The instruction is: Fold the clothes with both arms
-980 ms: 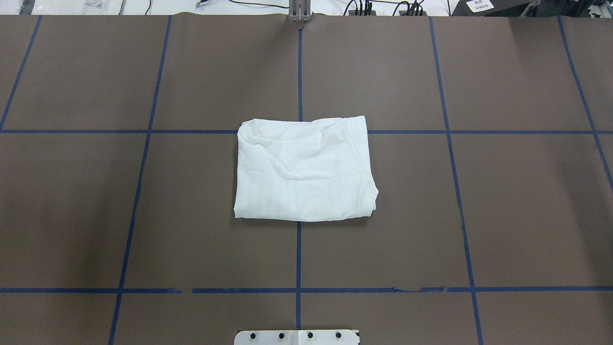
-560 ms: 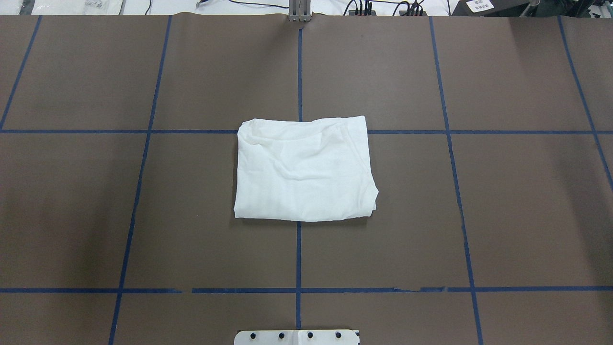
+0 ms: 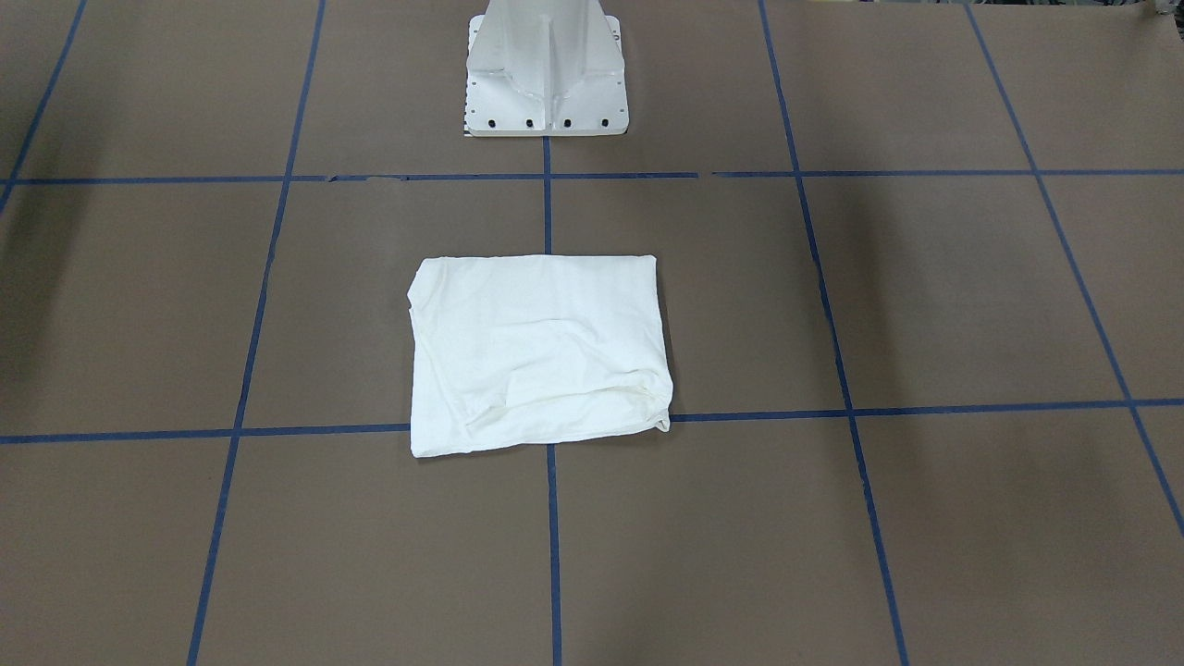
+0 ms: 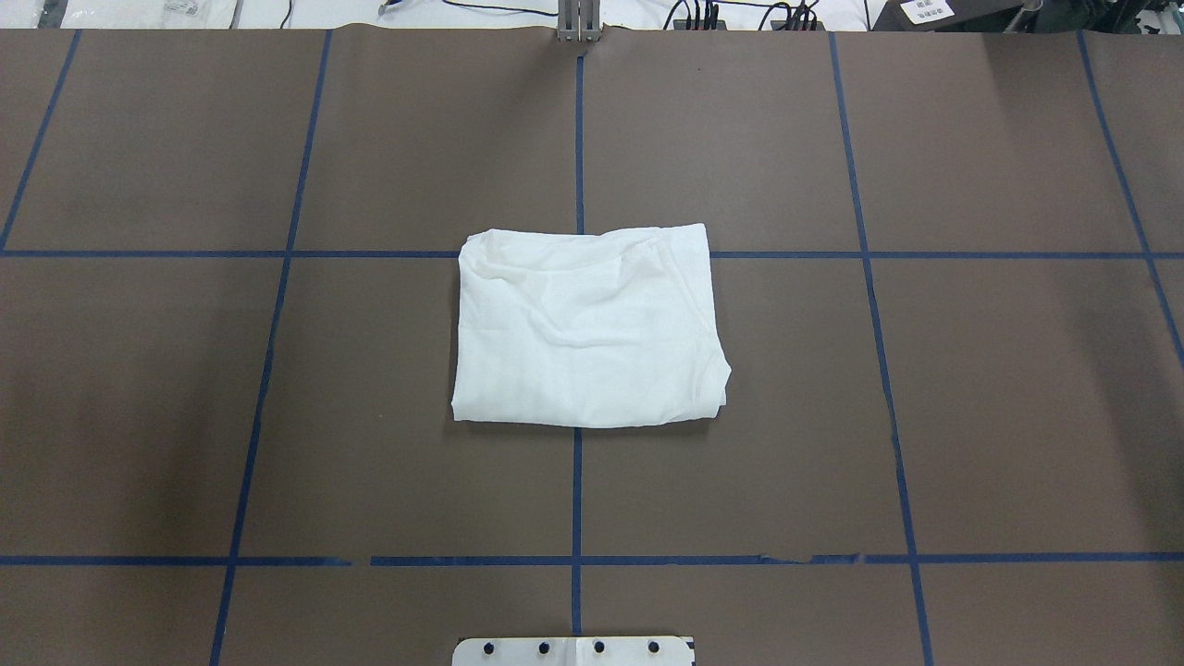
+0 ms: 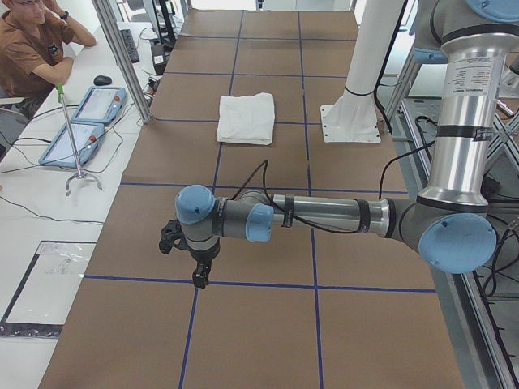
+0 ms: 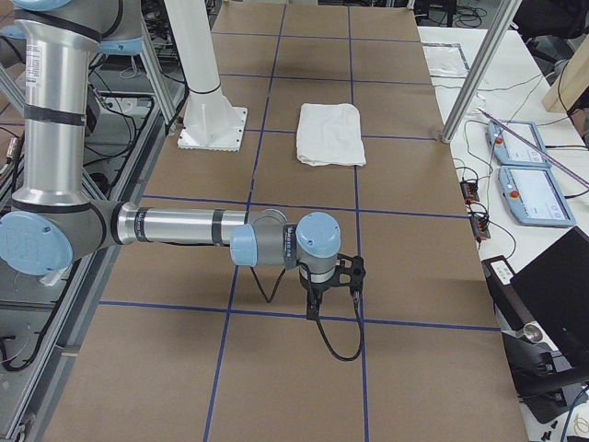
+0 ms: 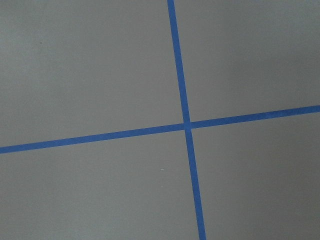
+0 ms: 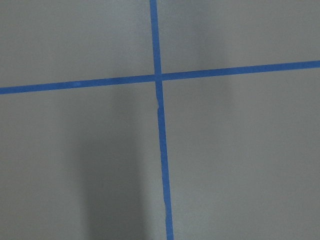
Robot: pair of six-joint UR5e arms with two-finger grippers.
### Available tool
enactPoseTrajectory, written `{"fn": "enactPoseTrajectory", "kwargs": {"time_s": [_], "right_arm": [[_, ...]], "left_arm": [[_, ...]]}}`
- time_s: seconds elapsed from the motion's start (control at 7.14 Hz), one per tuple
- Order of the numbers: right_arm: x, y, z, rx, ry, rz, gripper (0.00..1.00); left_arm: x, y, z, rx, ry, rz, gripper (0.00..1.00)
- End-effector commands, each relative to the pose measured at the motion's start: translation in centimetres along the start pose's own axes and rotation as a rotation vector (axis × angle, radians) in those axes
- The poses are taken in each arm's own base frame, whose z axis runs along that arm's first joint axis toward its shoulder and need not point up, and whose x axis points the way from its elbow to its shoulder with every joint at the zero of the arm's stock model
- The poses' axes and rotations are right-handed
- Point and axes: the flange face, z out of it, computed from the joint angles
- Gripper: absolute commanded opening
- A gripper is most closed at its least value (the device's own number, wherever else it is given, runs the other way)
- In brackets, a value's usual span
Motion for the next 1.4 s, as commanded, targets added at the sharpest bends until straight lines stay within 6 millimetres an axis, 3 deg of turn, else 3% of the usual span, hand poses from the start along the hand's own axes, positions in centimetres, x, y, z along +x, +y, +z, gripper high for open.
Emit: {"fn": "enactPoseTrajectory", "kwargs": {"time_s": [0.0,0.84,1.26], "right_arm": [[0.1,0.0,0.0,-0.001,0.001,0.000,1.00],[0.0,0.0,0.0,0.001,0.001,-0.002,1.00],[-0.1,0.0,-0.2,0.003,0.000,-0.002,1.00]], "left_arm": [[0.0,0.0,0.0,0.000,0.000,0.000,1.00],[-0.2,0.3,0.0,0.000,0.000,0.006,1.00],[-1.7,1.7,-0.2,0.004,-0.003,-0.020,1.00]]}}
